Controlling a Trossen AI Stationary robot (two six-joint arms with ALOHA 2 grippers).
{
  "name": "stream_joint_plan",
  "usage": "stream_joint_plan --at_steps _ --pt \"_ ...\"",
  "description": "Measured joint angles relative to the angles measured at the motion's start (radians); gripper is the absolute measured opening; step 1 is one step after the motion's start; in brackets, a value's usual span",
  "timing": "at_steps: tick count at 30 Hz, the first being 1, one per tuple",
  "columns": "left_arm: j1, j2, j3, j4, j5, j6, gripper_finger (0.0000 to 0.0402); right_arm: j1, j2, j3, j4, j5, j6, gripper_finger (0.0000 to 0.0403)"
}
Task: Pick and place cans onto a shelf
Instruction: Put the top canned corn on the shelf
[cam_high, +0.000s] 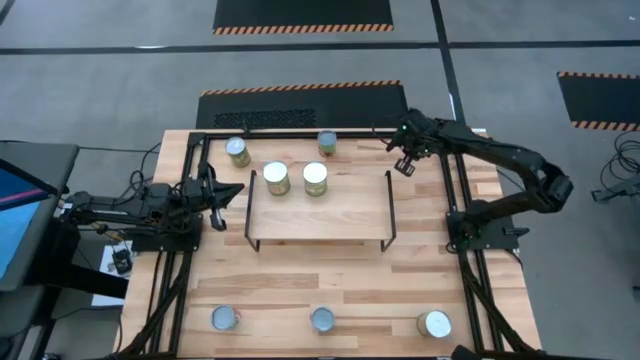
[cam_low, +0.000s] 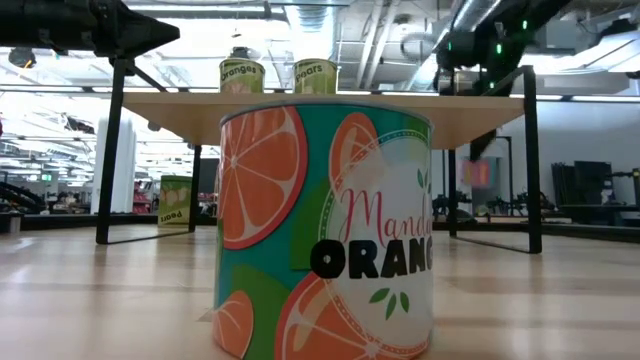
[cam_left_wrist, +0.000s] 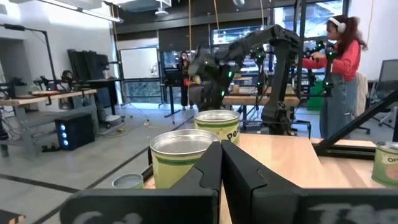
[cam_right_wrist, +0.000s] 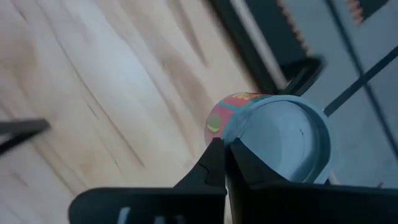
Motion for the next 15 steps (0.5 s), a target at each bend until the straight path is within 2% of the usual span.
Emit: stream_joint_plan --at_steps 8,15 --pt "0.0 0.0 0.0 -0.038 0.001 0.0 0.0 0.164 -0.07 0.215 -0.097 0.014 0.034 0.0009" --pt "0.0 0.0 0.0 -0.081 0.003 -0.004 0.0 0.396 -0.064 0.325 -0.085 0.006 0.034 0.0007"
